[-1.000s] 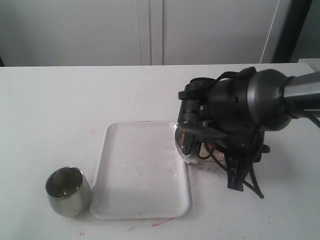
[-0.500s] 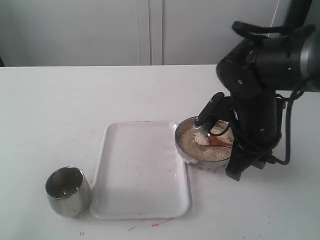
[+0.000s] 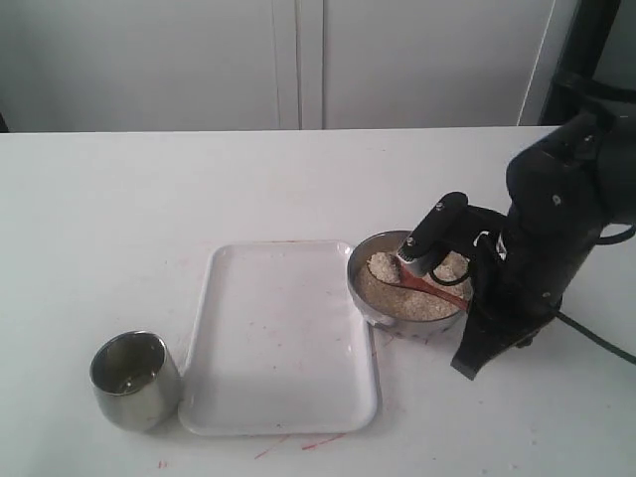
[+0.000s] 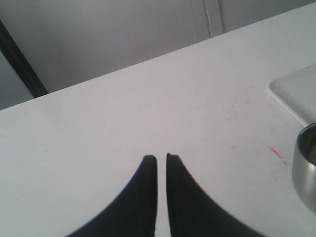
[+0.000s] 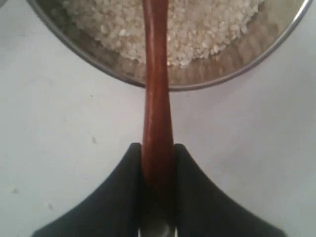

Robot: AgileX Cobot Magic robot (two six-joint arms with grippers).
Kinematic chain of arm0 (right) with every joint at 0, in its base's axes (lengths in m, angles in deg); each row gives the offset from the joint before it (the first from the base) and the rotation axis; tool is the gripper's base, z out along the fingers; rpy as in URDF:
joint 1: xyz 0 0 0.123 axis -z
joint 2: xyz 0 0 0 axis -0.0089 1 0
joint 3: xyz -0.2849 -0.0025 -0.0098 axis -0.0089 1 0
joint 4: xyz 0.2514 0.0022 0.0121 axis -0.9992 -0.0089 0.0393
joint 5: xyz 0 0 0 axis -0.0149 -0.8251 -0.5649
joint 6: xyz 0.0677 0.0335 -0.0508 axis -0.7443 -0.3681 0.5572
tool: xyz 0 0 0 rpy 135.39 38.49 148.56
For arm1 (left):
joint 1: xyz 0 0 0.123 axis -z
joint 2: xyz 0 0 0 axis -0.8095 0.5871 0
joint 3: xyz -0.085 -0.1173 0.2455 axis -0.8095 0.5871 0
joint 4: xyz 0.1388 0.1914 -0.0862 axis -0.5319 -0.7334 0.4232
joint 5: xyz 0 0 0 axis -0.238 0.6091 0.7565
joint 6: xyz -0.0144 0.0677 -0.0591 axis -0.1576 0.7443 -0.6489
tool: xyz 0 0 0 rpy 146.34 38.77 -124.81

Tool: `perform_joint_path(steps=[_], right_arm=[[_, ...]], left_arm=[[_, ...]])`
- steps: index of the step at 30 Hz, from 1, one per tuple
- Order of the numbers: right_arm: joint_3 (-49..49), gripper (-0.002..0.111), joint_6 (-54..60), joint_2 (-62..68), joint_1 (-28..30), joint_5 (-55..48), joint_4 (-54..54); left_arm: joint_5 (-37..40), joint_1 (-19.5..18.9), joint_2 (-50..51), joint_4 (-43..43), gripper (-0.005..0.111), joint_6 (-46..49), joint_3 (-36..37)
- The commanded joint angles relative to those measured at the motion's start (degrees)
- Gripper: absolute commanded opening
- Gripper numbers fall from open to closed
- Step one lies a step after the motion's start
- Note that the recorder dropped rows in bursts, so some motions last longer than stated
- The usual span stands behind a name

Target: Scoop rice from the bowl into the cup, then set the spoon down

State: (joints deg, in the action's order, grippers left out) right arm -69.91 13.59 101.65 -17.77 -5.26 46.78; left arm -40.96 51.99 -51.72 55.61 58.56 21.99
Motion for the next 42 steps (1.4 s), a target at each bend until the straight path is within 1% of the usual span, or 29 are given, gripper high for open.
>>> perform_joint_path(steps=[1,15,20,25,31,34,42], right_arm=[[2.98,0.0,0.61,-2.24,0.61,4.82,0.3],[2.98,0.0,-0.67,-8.45,0.61,1.72,0.22],[2.98,0.0,-2.11,-12.58,-1.18,-0.97,0.33],[1.31,0.0,-3.29,-15.27,-4.73,-7.2,0.2],[-3.05,0.0,-3.38,-15.42,-9.69,-15.44,-1.19],[-5.06,0.0,-3.38,-15.42,-12.4,-16.43,-2.86],[-11.07,0.0,-3.7,-15.42,-21.9,-17.44,-6.96]], left_arm=[[-0.34,0.16,0.05,0.5,0.014,-0.08,-0.35],[-0.34,0.16,0.05,0.5,0.014,-0.08,-0.35],[-0.34,0.16,0.05,0.5,0.014,-0.08,-0.35],[-0.34,0.16,0.05,0.5,0.014,-0.08,-0.35],[-0.34,0.16,0.05,0.5,0.014,-0.08,-0.35],[-0.34,0.16,0.05,0.5,0.014,-0.08,-0.35],[-0.34,0.16,0.05,0.5,0.014,-0.08,-0.35]])
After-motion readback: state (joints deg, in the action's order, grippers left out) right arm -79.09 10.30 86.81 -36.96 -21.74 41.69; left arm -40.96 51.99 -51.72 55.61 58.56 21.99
